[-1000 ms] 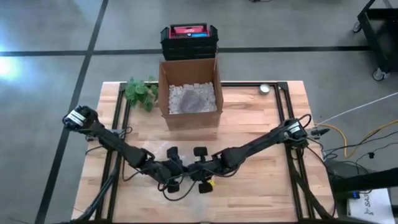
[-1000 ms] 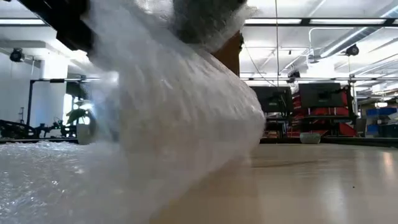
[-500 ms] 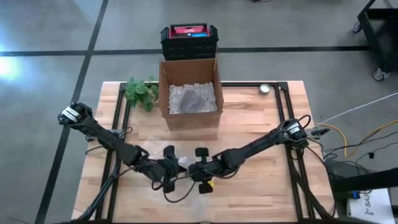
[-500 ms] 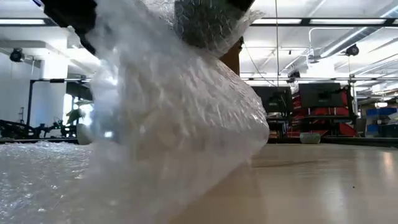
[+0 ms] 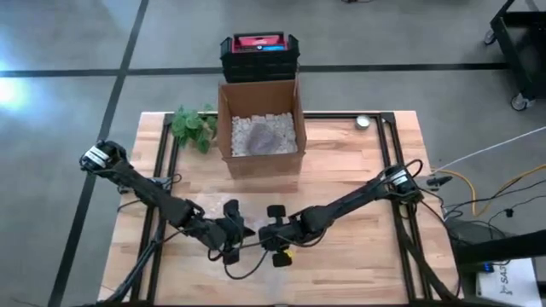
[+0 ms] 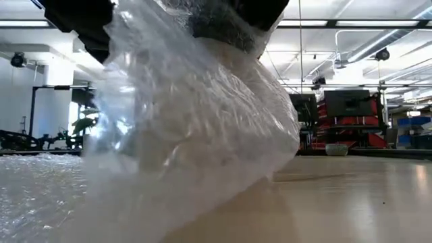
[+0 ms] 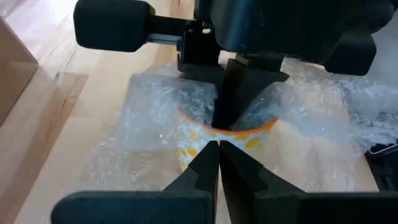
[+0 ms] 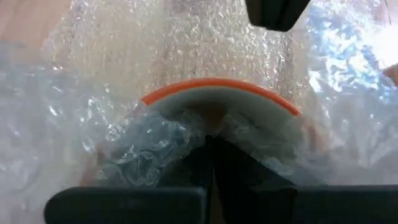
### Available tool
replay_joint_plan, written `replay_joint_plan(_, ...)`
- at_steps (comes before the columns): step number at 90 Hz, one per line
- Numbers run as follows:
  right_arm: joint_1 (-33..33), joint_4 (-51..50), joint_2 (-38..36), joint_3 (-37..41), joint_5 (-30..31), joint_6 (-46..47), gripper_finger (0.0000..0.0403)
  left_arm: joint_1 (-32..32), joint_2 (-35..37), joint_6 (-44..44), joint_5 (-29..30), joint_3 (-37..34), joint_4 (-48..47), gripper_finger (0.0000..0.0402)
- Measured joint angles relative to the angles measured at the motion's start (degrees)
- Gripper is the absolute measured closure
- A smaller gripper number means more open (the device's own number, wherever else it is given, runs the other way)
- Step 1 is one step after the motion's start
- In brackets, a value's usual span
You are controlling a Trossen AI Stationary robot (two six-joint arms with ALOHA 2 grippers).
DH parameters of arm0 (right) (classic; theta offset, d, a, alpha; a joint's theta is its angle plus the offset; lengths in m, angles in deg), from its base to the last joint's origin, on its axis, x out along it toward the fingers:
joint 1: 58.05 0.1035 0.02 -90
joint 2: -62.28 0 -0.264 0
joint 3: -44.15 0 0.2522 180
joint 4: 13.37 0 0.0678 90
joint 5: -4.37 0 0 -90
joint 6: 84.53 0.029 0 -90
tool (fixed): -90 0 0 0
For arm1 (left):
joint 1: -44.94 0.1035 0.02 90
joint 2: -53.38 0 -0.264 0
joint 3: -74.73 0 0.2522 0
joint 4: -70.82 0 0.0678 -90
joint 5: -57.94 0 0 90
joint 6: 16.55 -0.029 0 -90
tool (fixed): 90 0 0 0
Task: Wrap mug
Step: Wrap the yellow mug using the bubble wrap
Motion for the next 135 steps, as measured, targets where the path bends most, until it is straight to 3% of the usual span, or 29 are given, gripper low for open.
replay_joint_plan(26, 0.01, 0.05, 0.04, 0.04, 0.00, -0.04, 0.0403, -0.17, 2.71, 1.81, -1.89, 0.00, -2.18, 0.0402)
replay_joint_plan(39, 0.00, 0.27, 0.07, 0.04, 0.00, -0.13, 0.0403, -1.43, 5.72, 6.79, -2.03, 0.00, -9.41, 0.0402)
replay_joint_plan(55, -0.13, 1.16, 0.11, 0.07, -0.13, -0.30, 0.0403, -5.19, 9.19, 20.92, -2.34, 0.00, -26.77, 0.0402)
replay_joint_plan(72, -0.11, 2.04, 0.11, 0.11, -0.13, -0.79, 0.0403, -11.09, 10.42, 42.02, -8.25, -0.36, -47.55, 0.0402)
replay_joint_plan(87, -0.13, 3.03, 0.17, 0.13, -0.06, -0.79, 0.0403, -14.01, 10.31, 53.38, -9.54, -2.78, -55.38, 0.0393)
replay_joint_plan(98, -0.13, 3.03, 0.17, 0.13, -0.02, -0.64, 0.0403, -13.82, 11.39, 58.21, -10.96, -5.60, -56.27, 0.0351)
replay_joint_plan(115, -0.11, 3.02, 0.17, 0.13, 0.01, -0.66, 0.0403, -13.66, 13.68, 64.47, -11.56, -12.45, -54.99, 0.0233)
replay_joint_plan(126, -0.11, 3.03, 0.17, 0.12, 0.02, -0.68, 0.0403, -13.66, 15.91, 64.97, -11.54, -17.98, -45.48, 0.0165)
replay_joint_plan(135, -0.11, 3.04, 0.17, 0.13, 0.01, -0.81, 0.0403, -13.68, 17.11, 63.52, -11.11, -23.13, -35.94, 0.0135)
